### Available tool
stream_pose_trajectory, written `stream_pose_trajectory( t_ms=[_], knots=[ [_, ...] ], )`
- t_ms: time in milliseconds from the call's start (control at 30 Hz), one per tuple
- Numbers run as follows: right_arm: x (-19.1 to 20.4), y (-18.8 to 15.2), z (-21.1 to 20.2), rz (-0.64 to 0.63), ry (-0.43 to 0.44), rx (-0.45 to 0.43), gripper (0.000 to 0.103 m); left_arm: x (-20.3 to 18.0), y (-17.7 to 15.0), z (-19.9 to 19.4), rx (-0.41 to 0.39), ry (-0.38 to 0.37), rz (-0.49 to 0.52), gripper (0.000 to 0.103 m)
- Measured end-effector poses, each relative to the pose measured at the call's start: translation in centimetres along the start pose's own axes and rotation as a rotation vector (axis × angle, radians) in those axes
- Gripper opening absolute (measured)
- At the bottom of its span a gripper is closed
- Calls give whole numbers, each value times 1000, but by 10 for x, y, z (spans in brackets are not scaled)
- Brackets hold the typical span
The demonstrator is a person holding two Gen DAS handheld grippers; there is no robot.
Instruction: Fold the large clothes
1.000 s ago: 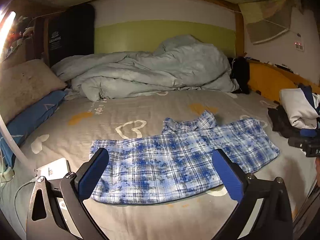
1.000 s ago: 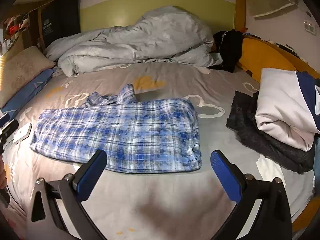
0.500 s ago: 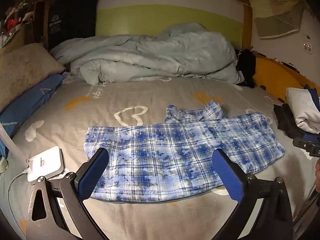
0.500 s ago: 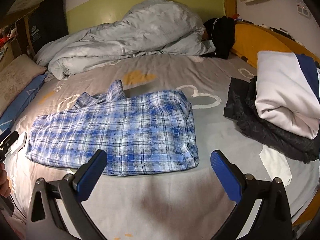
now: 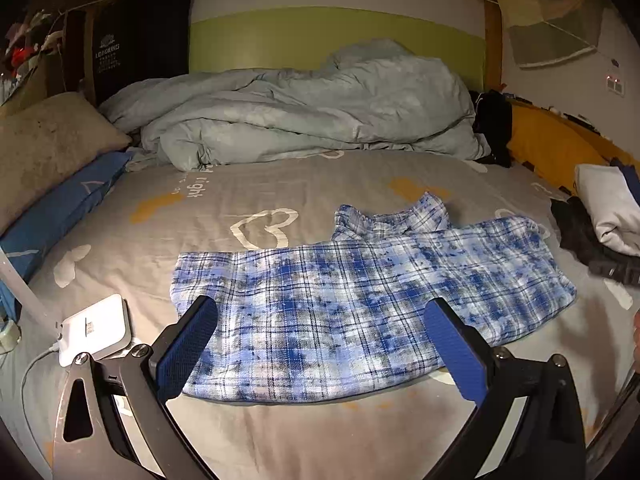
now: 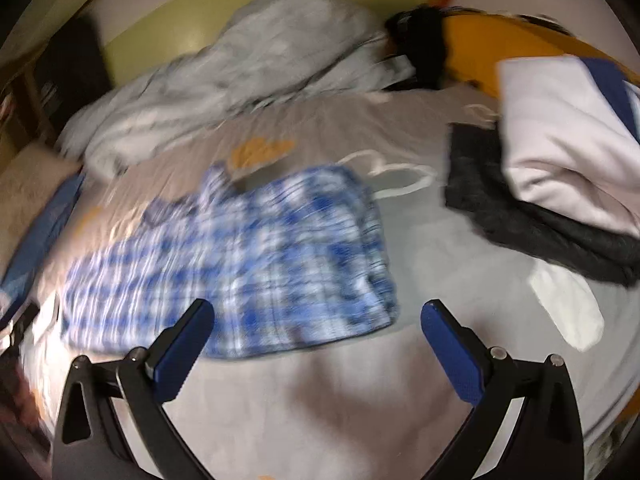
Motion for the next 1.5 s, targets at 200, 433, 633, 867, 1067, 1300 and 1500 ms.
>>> stream_pose_trajectory(
  t_ms=[200, 433, 633, 867, 1067, 1300, 1500],
  knots=[
    [15, 10, -29, -26, 63, -144, 103, 2, 0, 0, -3, 1, -12, 103],
    [2, -2, -6, 72, 87, -52, 90, 2, -2, 10, -24, 61, 9, 103],
    [-23, -21, 21, 256, 132, 62, 81, -6, -7, 13, -10, 69, 65, 103],
    [-41, -39, 48, 413, 166, 138, 81, -7, -9, 16, 20, 48, 51, 103],
    [-42, -33, 70, 409, 198, 99, 82, -2, -8, 21, 7, 125, 61, 103],
    [-36, -20, 69, 292, 47, 31, 10, 2, -5, 20, 13, 108, 33, 103],
    [31, 22, 21, 34, 74, -170, 9, 7, 3, 12, -13, 121, 13, 103]
  ],
)
Point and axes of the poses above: each gripper's, at about its wrist camera, not at the fingertips, and z roughly the way its jaws point, x to its left, y to its top, the point moved 9 cm from there along z, roughly the way its jaws point, and after that the axes turned 10 degrees about y, right-handed, at the moved point
